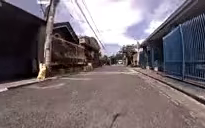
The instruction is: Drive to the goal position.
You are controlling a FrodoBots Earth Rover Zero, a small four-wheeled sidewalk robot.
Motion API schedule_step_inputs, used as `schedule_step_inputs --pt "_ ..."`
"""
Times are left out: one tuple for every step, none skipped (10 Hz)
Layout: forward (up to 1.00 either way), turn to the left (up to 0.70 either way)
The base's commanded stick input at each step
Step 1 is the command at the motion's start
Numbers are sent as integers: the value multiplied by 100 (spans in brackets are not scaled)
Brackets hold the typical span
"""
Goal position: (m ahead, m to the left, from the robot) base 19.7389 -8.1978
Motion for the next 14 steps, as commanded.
schedule_step_inputs --pt "70 0" --pt "70 0" --pt "70 0" --pt "70 0" --pt "70 0" --pt "70 0" --pt "70 0" --pt "70 0" --pt "70 0" --pt "70 0" --pt "70 0" --pt "70 0" --pt "70 0" --pt "70 0"
